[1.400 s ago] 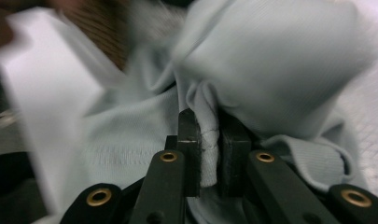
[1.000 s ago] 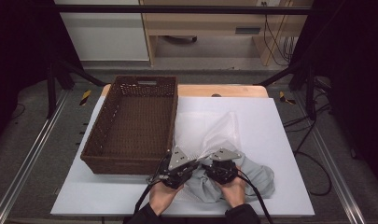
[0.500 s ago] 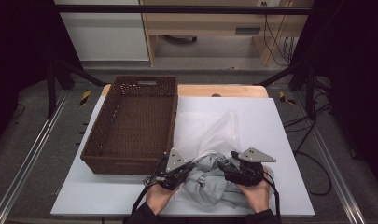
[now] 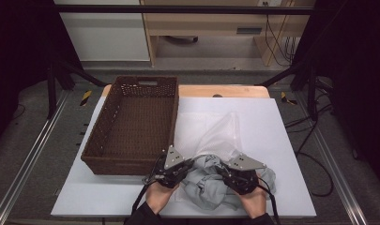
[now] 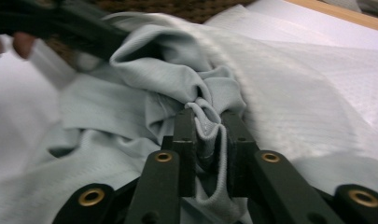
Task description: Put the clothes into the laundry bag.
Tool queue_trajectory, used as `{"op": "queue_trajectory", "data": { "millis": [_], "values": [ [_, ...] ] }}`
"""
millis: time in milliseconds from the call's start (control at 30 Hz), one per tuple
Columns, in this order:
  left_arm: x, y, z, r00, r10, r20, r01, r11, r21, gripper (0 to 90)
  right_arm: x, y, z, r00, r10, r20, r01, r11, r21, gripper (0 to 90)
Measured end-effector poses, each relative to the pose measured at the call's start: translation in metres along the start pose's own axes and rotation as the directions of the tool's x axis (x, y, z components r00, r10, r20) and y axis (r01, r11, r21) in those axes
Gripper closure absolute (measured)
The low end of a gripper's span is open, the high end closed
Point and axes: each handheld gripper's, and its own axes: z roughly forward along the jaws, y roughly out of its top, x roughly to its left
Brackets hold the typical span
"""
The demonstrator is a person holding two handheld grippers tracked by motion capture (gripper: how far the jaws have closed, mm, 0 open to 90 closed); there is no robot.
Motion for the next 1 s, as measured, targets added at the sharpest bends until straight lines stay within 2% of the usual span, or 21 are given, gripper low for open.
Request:
{"op": "queue_trajectory", "data": {
  "millis": [33, 100, 133, 167, 233, 300, 333, 400, 433, 533, 567, 600, 633, 667, 700, 733, 833, 900, 933, 967, 1000],
  "values": [
    [-0.001, 0.002, -0.002, 1.0, 0.003, 0.001, -0.003, 1.0, -0.006, 88.2, 0.005, 0.002, 0.001, 0.9999, -0.009, -0.007, 0.009, 1.0, -0.001, 74.5],
    [-0.002, 0.006, -0.004, 1.0, 0.004, 0.006, -0.004, 0.9998, -0.02, 88.2, 0.017, 0.006, 0.01, 0.9988, -0.032, -0.038, 0.033, 0.9994, 0.011, 76.4],
    [-0.003, 0.008, -0.005, 0.9999, 0.008, 0.007, -0.008, 0.9998, -0.02, 88.2, 0.017, 0.006, 0.01, 0.9988, -0.032, -0.038, 0.033, 0.9994, 0.011, 76.4],
    [-0.006, 0.013, -0.007, 0.9997, 0.011, 0.02, -0.01, 0.9995, -0.03, 88.3, 0.022, 0.007, 0.022, 0.9987, -0.034, -0.039, 0.035, 0.9984, 0.044, 78.6],
    [-0.008, 0.015, -0.008, 0.9995, 0.016, 0.026, -0.015, 0.9992, -0.037, 88.3, 0.024, 0.007, 0.03, 0.9989, -0.035, -0.031, 0.036, 0.9974, 0.063, 79.3],
    [-0.014, 0.016, -0.01, 0.9989, 0.033, 0.035, -0.031, 0.9985, -0.045, 88.3, 0.018, 0.008, 0.057, 0.9969, -0.046, 0.064, 0.039, 0.994, 0.103, 80.4],
    [-0.014, 0.016, -0.01, 0.9989, 0.033, 0.035, -0.031, 0.9985, -0.045, 88.3, 0.018, 0.008, 0.057, 0.9969, -0.046, 0.064, 0.039, 0.994, 0.103, 80.4],
    [-0.016, 0.011, -0.009, 0.9985, 0.044, 0.033, -0.043, 0.9987, -0.029, 88.2, 0.006, 0.005, 0.074, 0.988, -0.025, 0.152, 0.007, 0.9926, 0.121, 80.7],
    [-0.016, 0.003, -0.004, 0.9984, 0.045, 0.033, -0.045, 0.999, -0.004, 88.2, -0.004, 0.003, 0.081, 0.9819, 0.015, 0.189, -0.034, 0.9943, 0.101, 80.7],
    [-0.013, -0.006, 0.002, 0.9988, 0.036, 0.031, -0.037, 0.9992, 0.014, 88.2, -0.006, 0.004, 0.082, 0.9795, 0.027, 0.2, -0.047, 0.9942, 0.097, 79.1],
    [-0.012, -0.008, 0.005, 0.999, 0.036, 0.028, -0.037, 0.9989, 0.029, 88.2, -0.005, 0.004, 0.081, 0.981, 0.029, 0.192, -0.049, 0.994, 0.097, 76.5],
    [-0.009, -0.012, 0.007, 0.9994, 0.031, 0.014, -0.032, 0.9991, 0.028, 88.2, -0.005, 0.004, 0.074, 0.99, 0.015, 0.14, -0.029, 0.9949, 0.097, 65.3],
    [-0.009, -0.012, 0.007, 0.9994, 0.031, 0.014, -0.032, 0.9991, 0.028, 88.2, -0.004, 0.004, 0.068, 0.9936, 0.028, 0.11, -0.037, 0.9955, 0.087, 59.8],
    [-0.008, -0.013, 0.008, 0.9996, 0.026, 0.01, -0.026, 0.9993, 0.028, 88.2, -0.004, 0.004, 0.068, 0.9936, 0.028, 0.11, -0.037, 0.9955, 0.087, 59.8],
    [-0.005, -0.014, 0.01, 0.9998, 0.018, 0.003, -0.018, 0.9995, 0.025, 88.2, -0.001, 0.004, 0.054, 0.998, 0.033, 0.054, -0.037, 0.9962, 0.079, 50.3],
    [-0.005, -0.014, 0.01, 0.9998, 0.018, 0.003, -0.018, 0.9995, 0.025, 88.2, -0.001, 0.004, 0.054, 0.998, 0.033, 0.054, -0.037, 0.9962, 0.079, 50.3],
    [-0.004, -0.015, 0.012, 0.9999, 0.01, 0.002, -0.01, 0.9996, 0.025, 88.2, 0.0, 0.002, 0.026, 0.9992, 0.036, -0.02, -0.035, 0.9993, 0.013, 40.8],
    [-0.004, -0.015, 0.013, 0.9999, 0.01, 0.007, -0.011, 0.9997, 0.022, 88.2, -0.002, 0.0, 0.008, 0.9988, 0.047, -0.016, -0.048, 0.9984, -0.029, 36.9],
    [-0.004, -0.015, 0.014, 0.9999, 0.014, 0.007, -0.014, 0.9996, 0.023, 88.2, -0.01, -0.002, -0.007, 0.9979, 0.061, 0.02, -0.06, 0.997, -0.049, 33.3],
    [-0.005, -0.015, 0.014, 0.9998, 0.02, 0.006, -0.02, 0.9995, 0.024, 88.2, -0.017, -0.004, -0.013, 0.9962, 0.07, 0.052, -0.068, 0.9967, -0.045, 30.2],
    [-0.005, -0.015, 0.014, 0.9996, 0.028, 0.003, -0.028, 0.9992, 0.027, 88.2, -0.017, -0.004, -0.013, 0.9962, 0.07, 0.052, -0.068, 0.9967, -0.045, 30.2]
  ]
}}
